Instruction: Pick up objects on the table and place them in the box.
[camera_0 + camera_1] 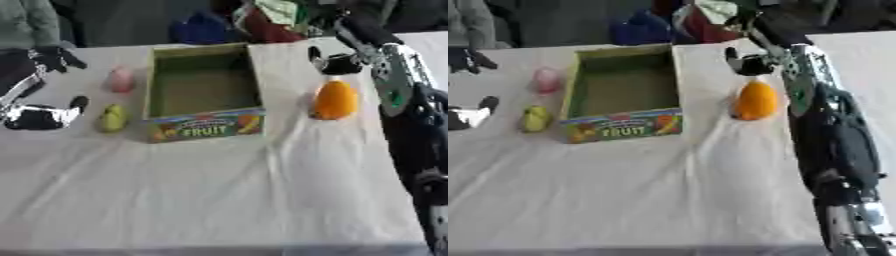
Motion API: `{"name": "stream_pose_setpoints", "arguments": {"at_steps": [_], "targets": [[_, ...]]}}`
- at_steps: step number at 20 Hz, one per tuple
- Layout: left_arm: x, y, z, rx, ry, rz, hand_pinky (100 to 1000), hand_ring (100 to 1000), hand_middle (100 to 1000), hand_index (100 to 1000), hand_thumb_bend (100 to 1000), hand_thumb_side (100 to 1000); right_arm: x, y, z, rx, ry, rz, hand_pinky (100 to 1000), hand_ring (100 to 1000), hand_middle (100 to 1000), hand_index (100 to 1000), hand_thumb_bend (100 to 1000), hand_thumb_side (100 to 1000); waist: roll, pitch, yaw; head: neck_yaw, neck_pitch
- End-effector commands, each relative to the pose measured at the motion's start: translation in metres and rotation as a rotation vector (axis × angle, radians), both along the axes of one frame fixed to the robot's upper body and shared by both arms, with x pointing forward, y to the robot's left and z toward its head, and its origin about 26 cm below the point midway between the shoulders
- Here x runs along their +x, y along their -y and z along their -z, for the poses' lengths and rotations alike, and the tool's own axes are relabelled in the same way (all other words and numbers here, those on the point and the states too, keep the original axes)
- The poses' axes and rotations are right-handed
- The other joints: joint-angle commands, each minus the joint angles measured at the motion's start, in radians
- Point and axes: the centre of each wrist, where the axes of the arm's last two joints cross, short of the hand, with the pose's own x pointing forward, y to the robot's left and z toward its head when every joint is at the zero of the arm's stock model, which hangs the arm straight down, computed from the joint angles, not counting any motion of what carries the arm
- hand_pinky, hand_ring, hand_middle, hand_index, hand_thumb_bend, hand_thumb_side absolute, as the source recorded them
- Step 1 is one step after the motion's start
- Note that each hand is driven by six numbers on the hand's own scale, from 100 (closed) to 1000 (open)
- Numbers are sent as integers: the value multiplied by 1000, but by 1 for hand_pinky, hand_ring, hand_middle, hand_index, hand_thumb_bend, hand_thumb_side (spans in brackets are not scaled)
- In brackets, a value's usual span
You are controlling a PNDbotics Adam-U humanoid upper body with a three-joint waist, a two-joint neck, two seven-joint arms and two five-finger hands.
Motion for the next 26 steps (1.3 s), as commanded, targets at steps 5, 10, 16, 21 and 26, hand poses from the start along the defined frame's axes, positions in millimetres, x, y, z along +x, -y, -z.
{"name": "stream_pose_setpoints", "arguments": {"at_steps": [5,10,16,21,26], "targets": [[1,-5,-14,43,15,-6,750,718,758,837,223,280,0,1,-16,-3,40,2,755,802,821,876,100,193,1,-15,-2,1,6],[2,-6,-16,54,-11,-8,750,718,758,836,236,292,0,1,-15,-1,40,2,755,802,821,876,100,193,1,-16,-3,1,6],[8,-14,-13,83,-97,-41,744,712,754,834,240,327,0,1,-14,3,37,2,755,801,820,876,100,202,1,-17,-4,1,6],[20,-24,-8,113,-181,-83,739,710,751,831,239,330,-1,0,-13,8,33,0,755,801,820,876,100,201,1,-19,-5,0,6],[36,-31,-4,144,-275,-101,729,700,741,824,234,343,-1,-2,-11,11,31,-4,755,801,820,877,100,206,1,-22,-7,0,6]]}}
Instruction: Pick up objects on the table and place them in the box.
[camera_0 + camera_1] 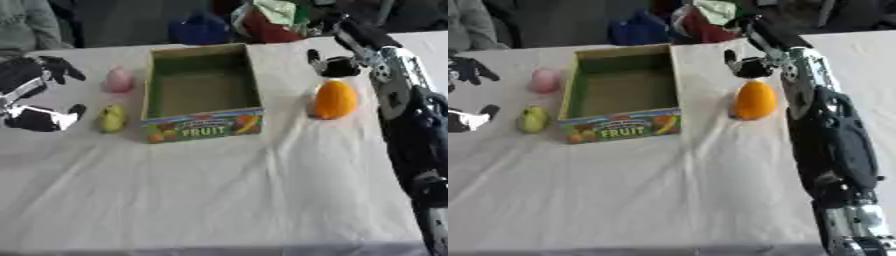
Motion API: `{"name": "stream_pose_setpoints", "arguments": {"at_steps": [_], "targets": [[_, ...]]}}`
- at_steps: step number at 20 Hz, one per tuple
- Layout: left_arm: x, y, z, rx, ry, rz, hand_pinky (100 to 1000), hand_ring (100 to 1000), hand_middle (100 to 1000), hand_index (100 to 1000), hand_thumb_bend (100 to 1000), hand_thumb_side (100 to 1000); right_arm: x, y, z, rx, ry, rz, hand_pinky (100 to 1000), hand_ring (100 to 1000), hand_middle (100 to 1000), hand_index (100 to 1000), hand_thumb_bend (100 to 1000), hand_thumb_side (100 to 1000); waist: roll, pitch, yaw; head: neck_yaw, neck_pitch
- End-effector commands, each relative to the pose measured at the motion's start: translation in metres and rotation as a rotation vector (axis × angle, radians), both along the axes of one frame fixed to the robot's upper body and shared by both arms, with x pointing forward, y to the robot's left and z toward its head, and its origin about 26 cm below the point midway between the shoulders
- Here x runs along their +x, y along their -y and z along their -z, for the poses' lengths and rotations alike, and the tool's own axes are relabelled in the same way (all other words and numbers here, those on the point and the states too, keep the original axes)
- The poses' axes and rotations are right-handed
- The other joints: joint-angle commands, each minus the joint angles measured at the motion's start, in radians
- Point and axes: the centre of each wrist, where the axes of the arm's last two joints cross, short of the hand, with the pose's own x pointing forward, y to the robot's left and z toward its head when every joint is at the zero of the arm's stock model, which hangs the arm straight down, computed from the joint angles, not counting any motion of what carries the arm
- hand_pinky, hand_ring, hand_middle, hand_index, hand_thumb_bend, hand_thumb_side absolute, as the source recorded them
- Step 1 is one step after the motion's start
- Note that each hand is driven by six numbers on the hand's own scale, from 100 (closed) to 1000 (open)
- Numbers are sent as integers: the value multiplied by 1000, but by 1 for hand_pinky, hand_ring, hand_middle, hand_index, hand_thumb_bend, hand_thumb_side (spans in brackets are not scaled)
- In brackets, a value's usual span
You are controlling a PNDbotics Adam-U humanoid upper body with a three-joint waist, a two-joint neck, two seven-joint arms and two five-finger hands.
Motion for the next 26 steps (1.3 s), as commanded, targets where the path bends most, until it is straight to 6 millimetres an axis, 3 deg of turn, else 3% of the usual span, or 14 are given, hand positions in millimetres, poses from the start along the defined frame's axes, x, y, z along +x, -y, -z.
{"name": "stream_pose_setpoints", "arguments": {"at_steps": [1,17,26], "targets": [[7,-12,-11,56,-39,-20,729,701,741,825,239,345,0,-2,-15,7,42,-6,755,801,820,877,100,207,0,-18,-1,0,6],[42,-15,9,139,-248,-32,728,711,749,831,289,379,-1,-5,-13,13,35,-11,756,800,819,877,100,208,-2,-21,-8,3,6],[54,-5,19,132,-229,-24,803,788,807,870,353,417,-1,-7,-12,15,33,-15,756,801,819,877,100,209,-5,-22,-10,6,6]]}}
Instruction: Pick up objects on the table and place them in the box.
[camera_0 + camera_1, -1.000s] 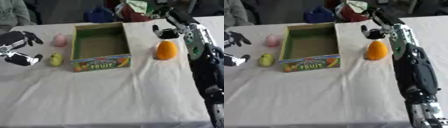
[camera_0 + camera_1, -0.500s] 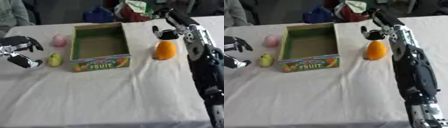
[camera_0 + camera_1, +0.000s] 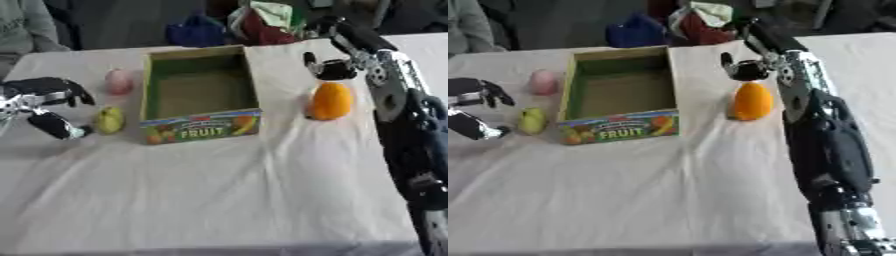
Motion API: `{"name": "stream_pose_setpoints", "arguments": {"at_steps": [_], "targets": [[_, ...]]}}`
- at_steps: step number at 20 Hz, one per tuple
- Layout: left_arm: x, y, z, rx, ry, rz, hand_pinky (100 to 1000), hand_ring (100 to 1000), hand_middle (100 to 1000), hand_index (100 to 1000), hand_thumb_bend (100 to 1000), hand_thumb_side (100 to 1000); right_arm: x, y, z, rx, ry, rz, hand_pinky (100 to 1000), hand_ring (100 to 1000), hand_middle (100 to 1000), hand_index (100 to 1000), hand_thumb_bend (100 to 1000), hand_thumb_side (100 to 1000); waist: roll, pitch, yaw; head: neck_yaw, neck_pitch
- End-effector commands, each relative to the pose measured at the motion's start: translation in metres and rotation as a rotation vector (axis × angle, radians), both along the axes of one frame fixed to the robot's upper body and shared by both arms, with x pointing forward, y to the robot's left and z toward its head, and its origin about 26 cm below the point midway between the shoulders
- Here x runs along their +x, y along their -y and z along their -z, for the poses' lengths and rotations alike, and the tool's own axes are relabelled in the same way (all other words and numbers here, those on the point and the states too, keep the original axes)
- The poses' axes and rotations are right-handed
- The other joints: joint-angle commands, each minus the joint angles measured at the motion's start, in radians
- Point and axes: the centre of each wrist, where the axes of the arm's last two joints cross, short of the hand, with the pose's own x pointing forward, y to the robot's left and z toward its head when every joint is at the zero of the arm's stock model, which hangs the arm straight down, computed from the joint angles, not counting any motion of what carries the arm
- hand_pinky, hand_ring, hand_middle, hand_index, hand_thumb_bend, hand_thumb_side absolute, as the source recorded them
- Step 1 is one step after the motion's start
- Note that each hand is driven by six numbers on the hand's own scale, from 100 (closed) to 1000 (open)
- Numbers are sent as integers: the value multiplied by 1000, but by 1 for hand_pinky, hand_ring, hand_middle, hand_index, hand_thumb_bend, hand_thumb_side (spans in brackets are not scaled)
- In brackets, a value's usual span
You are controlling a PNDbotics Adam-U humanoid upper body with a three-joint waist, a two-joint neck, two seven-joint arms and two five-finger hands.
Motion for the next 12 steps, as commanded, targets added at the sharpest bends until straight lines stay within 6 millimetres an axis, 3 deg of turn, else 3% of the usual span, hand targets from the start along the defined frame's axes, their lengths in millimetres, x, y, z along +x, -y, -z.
{"name": "stream_pose_setpoints", "arguments": {"at_steps": [1,12], "targets": [[4,-1,-11,18,48,-4,808,792,811,873,357,419,1,-2,-17,7,42,-7,756,801,819,877,100,209,-1,-18,-2,5,6],[17,9,12,-5,115,-39,801,780,801,866,324,392,0,-5,-17,16,44,-15,756,800,818,877,100,214,-5,-13,-12,9,6]]}}
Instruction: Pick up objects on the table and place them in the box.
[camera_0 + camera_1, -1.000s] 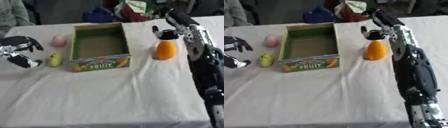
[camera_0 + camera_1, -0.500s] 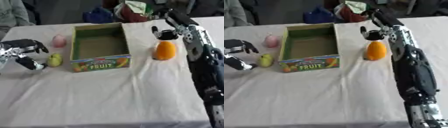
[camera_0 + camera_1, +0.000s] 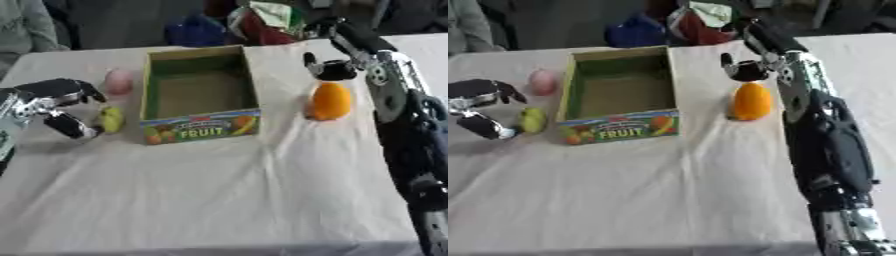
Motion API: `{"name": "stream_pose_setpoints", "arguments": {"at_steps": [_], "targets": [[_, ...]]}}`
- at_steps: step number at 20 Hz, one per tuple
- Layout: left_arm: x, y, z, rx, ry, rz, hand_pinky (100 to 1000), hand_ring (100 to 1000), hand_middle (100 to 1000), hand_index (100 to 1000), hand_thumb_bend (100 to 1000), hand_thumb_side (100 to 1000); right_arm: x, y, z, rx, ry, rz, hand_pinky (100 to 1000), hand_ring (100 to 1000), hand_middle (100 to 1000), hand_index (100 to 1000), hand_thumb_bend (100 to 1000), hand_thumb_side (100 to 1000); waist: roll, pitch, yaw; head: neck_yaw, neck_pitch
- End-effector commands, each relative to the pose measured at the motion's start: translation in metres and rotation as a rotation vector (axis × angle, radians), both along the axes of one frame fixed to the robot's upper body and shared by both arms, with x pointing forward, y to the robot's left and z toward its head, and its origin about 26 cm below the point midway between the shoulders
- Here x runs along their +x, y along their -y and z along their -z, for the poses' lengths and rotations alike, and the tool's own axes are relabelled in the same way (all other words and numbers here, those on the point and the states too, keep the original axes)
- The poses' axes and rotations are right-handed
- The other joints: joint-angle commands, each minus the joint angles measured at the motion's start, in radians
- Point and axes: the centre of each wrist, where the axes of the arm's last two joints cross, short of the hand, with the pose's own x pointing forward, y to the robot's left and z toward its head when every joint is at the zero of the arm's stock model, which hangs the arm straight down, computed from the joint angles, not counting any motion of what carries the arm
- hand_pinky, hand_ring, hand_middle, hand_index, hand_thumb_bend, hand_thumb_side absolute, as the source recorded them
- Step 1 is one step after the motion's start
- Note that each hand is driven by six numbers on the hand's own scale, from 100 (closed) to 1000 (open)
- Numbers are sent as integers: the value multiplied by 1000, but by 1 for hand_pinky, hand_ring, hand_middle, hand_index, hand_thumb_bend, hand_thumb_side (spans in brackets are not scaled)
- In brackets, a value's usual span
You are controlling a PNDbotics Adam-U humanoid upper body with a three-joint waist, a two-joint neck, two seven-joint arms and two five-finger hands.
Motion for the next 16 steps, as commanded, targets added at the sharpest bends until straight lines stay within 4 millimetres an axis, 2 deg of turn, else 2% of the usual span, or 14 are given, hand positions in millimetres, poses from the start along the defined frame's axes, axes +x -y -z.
{"name": "stream_pose_setpoints", "arguments": {"at_steps": [1,4,6,7,8,9,10,11,13,16], "targets": [[5,-4,-8,11,43,-20,796,772,794,862,317,390,1,-1,-18,12,46,-8,756,800,818,877,100,216,0,-12,-2,3,6],[7,-5,-3,12,50,-29,780,753,775,850,290,379,1,-1,-18,13,45,-8,756,800,818,877,100,219,1,-10,-5,3,6],[7,-5,-2,15,70,-27,736,696,717,810,247,365,1,-1,-18,13,45,-8,756,800,818,877,100,221,1,-9,-6,3,6],[7,-4,-3,16,89,-24,694,631,641,759,205,352,1,-1,-18,13,45,-8,756,800,818,877,100,222,1,-9,-6,3,6],[7,-4,-4,17,110,-21,678,608,614,738,198,351,1,-1,-18,13,45,-7,756,800,818,877,100,223,2,-9,-6,3,6],[7,-4,-5,18,130,-19,637,548,544,676,181,350,1,-1,-18,14,45,-7,756,800,817,877,100,223,2,-9,-6,3,6],[7,-4,-6,18,151,-15,625,531,525,658,181,353,1,-1,-18,14,46,-7,756,800,817,877,100,223,2,-9,-6,4,6],[7,-3,-8,13,178,-11,567,457,438,560,180,356,0,-1,-18,15,46,-7,756,800,817,877,100,223,2,-9,-6,3,6],[6,-1,-14,-2,243,4,531,411,379,502,169,354,0,-1,-17,16,45,-7,756,800,817,877,100,224,3,-10,-6,4,6],[4,4,-30,-19,341,39,520,389,346,471,169,351,0,0,-17,16,44,-6,756,801,817,877,100,224,2,-12,-5,5,6]]}}
